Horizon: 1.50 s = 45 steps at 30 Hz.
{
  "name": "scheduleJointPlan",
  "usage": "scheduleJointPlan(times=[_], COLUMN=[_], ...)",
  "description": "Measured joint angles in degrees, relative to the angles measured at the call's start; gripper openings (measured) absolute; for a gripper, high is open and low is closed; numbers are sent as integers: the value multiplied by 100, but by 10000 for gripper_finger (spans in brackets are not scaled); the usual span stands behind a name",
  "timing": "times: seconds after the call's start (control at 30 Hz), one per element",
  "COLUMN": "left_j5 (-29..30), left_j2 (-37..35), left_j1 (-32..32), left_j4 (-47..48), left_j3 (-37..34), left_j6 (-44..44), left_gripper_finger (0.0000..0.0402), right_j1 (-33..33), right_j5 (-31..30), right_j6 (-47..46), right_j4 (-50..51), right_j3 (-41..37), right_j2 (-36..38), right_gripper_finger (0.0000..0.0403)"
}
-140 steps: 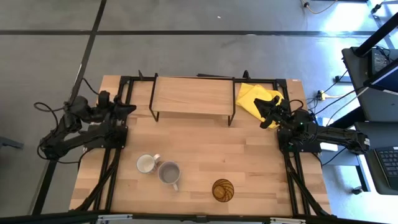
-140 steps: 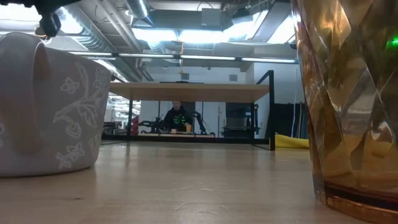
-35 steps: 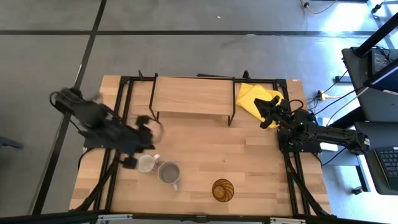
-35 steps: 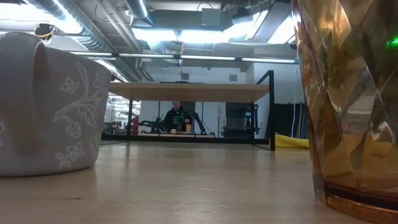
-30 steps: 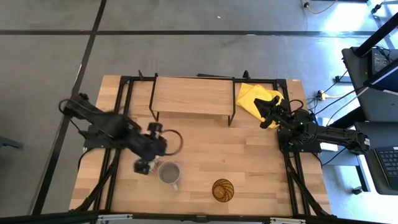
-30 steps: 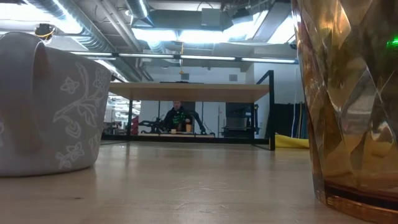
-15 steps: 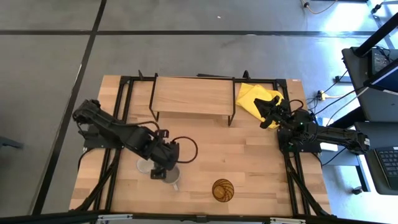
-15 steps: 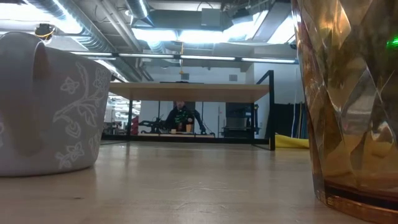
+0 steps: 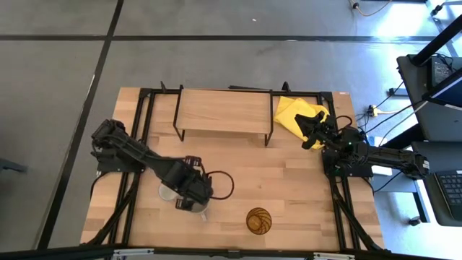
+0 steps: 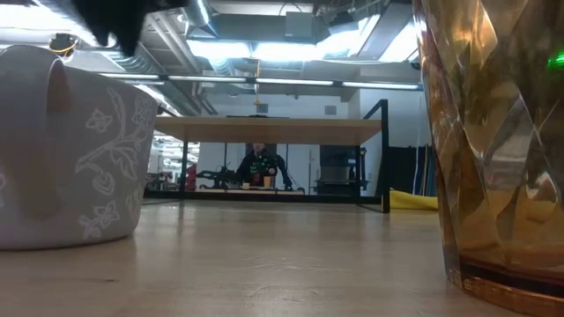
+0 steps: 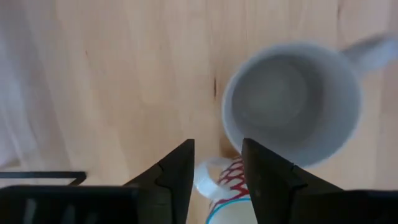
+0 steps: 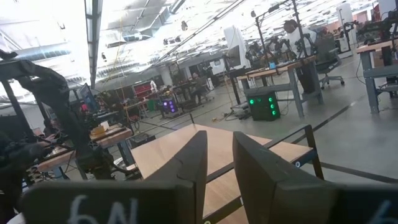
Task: Stack small to large cups/mugs on shelf
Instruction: Put the gray mug on the shelf
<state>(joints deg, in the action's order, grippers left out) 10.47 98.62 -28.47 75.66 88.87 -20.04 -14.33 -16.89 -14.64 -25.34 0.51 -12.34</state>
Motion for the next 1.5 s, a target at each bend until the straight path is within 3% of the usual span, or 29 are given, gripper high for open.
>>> scheduleJointPlan(times=[0.23,0.57,1.0,1.5], left_j5=[-112,-100,67,-292], left_j2=[-34,-34,-39,-43], left_j1=[-339,-320,70,169], left_j4=[-684,-1188,-1399,-1910], left_j3=[-321,-1013,-1048,-1520], left_j6=[456,700,714,819], left_gripper_finger=[129,126,126,126], right_j1=[0,-1,-2,-2], right_j5=[0,-2,-2,0], right_j6=[0,1,-4,1], right_j4=[0,0,0,0], right_j3=[0,0,0,0], right_j2=[-2,-2,0,-2], right_gripper_finger=[78,78,78,78])
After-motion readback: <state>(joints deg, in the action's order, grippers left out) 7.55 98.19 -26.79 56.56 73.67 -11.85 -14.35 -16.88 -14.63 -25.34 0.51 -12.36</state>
